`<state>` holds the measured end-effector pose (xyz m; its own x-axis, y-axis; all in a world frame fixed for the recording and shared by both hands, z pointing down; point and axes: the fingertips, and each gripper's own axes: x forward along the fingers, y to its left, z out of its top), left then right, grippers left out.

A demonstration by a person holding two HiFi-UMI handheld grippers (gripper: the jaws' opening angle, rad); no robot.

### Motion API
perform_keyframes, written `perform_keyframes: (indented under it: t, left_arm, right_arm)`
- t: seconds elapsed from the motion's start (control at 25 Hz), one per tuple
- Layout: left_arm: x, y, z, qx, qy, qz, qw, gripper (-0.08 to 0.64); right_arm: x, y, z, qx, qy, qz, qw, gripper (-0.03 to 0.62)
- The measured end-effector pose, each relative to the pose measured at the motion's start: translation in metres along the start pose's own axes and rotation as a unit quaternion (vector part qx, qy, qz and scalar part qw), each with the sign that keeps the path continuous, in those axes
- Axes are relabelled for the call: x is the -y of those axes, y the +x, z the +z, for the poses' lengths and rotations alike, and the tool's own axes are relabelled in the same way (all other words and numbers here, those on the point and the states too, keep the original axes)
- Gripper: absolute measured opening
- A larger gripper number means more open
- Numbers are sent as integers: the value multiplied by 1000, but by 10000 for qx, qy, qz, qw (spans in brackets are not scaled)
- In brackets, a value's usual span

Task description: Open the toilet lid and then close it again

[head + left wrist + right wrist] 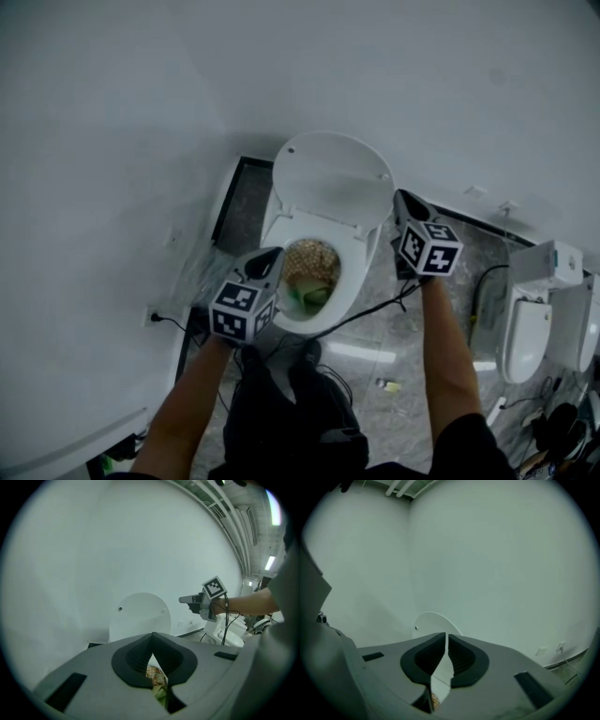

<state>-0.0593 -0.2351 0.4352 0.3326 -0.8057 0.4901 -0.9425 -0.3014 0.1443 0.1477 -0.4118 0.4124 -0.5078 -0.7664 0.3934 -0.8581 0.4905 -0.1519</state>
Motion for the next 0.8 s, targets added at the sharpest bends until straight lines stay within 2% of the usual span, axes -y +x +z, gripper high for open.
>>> perform_keyframes:
  t: [0.52,0.8]
  left_arm:
    - [6,19,16,47,-233,39,9997,8]
    - [3,31,15,-51,-190,88,9998,8]
  right_arm:
    - [24,58,-4,-390,-130,44,9991,129]
    - [29,84,2,-412,-182,70,9990,137]
